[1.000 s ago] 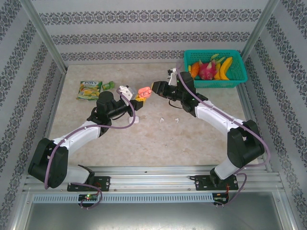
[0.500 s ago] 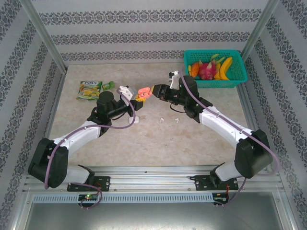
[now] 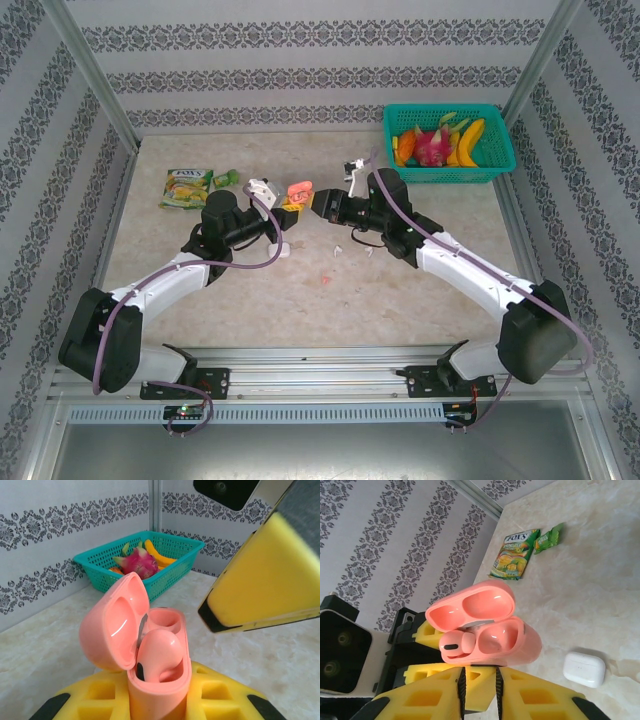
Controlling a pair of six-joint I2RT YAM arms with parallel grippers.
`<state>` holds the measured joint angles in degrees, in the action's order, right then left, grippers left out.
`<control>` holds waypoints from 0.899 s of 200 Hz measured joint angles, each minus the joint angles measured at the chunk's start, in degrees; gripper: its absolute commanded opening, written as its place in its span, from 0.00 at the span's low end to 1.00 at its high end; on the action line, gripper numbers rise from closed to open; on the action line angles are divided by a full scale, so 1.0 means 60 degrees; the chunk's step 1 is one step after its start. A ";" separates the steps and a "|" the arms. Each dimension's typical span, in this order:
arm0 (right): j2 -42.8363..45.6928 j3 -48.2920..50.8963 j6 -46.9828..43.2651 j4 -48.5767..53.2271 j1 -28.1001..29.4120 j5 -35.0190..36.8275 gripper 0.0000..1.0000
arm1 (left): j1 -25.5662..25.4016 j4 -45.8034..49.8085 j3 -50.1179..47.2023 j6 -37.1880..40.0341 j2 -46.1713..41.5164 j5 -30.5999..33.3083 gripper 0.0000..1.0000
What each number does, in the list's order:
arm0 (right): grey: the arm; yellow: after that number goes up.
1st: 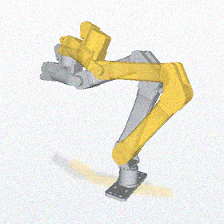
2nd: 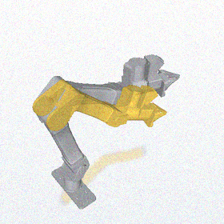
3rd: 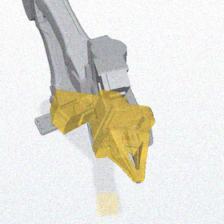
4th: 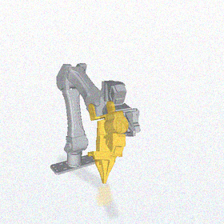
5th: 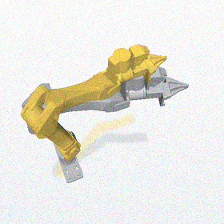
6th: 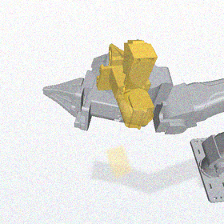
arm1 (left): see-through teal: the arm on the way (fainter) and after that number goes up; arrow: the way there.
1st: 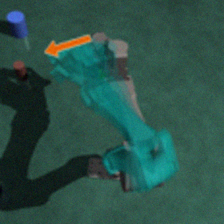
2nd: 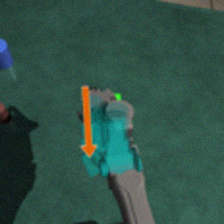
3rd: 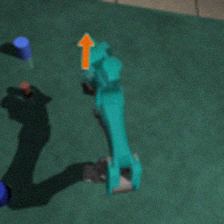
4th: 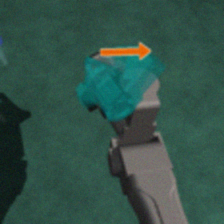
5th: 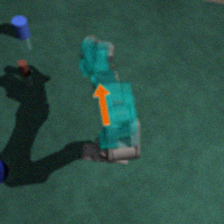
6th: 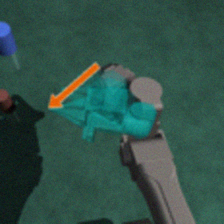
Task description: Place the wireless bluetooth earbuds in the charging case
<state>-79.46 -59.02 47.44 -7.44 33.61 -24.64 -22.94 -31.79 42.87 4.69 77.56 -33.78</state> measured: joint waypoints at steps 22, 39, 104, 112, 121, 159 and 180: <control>0.0171 0.0160 -0.0040 0.0135 -0.0080 0.0233 0.35 | 0.0000 -0.0015 0.0000 0.0000 -0.0004 0.0073 0.00; 0.0262 0.0382 -0.0080 0.0474 -0.0175 0.0550 0.39 | 0.0000 -0.0117 -0.0022 -0.0011 -0.0004 0.0229 0.00; 0.0528 0.1512 -0.0331 0.3049 0.0816 0.2725 0.61 | 0.0018 -0.0517 -0.0729 -0.0189 -0.0259 0.1271 0.00; 0.0528 0.1723 -0.0200 0.3304 0.1107 0.2965 0.61 | 0.0029 -0.0601 -0.0856 -0.0244 -0.0368 0.1435 0.00; 0.0499 0.1942 0.0015 0.3563 0.1457 0.3224 0.61 | 0.0029 -0.0652 -0.0987 -0.0299 -0.0499 0.1628 0.00; -0.0299 0.2226 0.0820 0.4062 0.2943 0.3818 0.62 | 0.0157 -0.0823 -0.1392 -0.0433 -0.0940 0.2328 0.00; -0.0984 0.2222 0.1140 0.4062 0.3468 0.3810 0.62 | 0.0222 -0.0823 -0.1486 -0.0466 -0.1184 0.2546 0.00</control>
<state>-85.36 -45.69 54.28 16.93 54.41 -1.78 -21.61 -36.73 33.95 1.89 70.46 -18.50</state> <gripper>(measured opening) 0.616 0.218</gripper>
